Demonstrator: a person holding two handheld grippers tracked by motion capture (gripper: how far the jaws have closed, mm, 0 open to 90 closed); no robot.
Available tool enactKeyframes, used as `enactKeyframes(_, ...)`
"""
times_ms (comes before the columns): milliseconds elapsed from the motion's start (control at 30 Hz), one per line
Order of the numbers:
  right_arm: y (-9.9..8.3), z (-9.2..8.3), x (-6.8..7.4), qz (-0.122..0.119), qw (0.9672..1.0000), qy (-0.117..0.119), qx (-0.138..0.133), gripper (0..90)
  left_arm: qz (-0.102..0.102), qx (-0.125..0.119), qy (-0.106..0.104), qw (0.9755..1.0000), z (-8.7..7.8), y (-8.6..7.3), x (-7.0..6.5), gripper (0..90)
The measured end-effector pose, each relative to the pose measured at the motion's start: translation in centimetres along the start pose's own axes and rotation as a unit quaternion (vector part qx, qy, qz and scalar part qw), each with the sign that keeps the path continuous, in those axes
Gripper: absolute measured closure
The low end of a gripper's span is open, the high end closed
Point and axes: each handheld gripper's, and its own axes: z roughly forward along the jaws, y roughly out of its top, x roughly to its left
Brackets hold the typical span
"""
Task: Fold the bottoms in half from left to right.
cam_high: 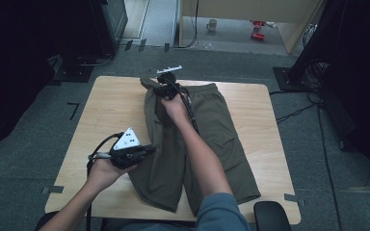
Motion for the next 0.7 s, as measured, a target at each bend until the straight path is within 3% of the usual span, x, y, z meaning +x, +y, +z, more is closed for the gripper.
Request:
enactKeyframes(167, -0.2, -2.1, -1.7, 0.007, 0.9999, -0.014, -0.003, 87.0, 0.018, -0.001, -0.017, 0.9997, 1.7, 1.6, -1.5, 88.2)
enactKeyframes(233, -0.8, -3.6, -3.3, 0.016, 0.9995, -0.025, -0.006, 87.0, 0.026, 0.000, -0.024, 0.9994, 2.6, 2.1, -2.0, 88.2)
enactKeyframes(333, -1.3, -4.4, -4.5, 0.027, 0.9992, -0.030, -0.009, 87.1, 0.033, 0.004, -0.035, 0.9988, 4.1, 2.8, -2.7, 88.1)
enactKeyframes(367, -1.9, -5.1, -5.7, 0.036, 0.9987, -0.034, -0.009, 87.1, 0.035, 0.005, -0.042, 0.9985, 5.1, 3.2, -3.2, 88.0)
enactKeyframes(700, -5.2, -6.7, -10.1, 0.050, 0.9958, -0.076, 0.008, 87.0, 0.043, 0.027, -0.072, 0.9961, 9.9, 3.4, -5.0, 87.8)
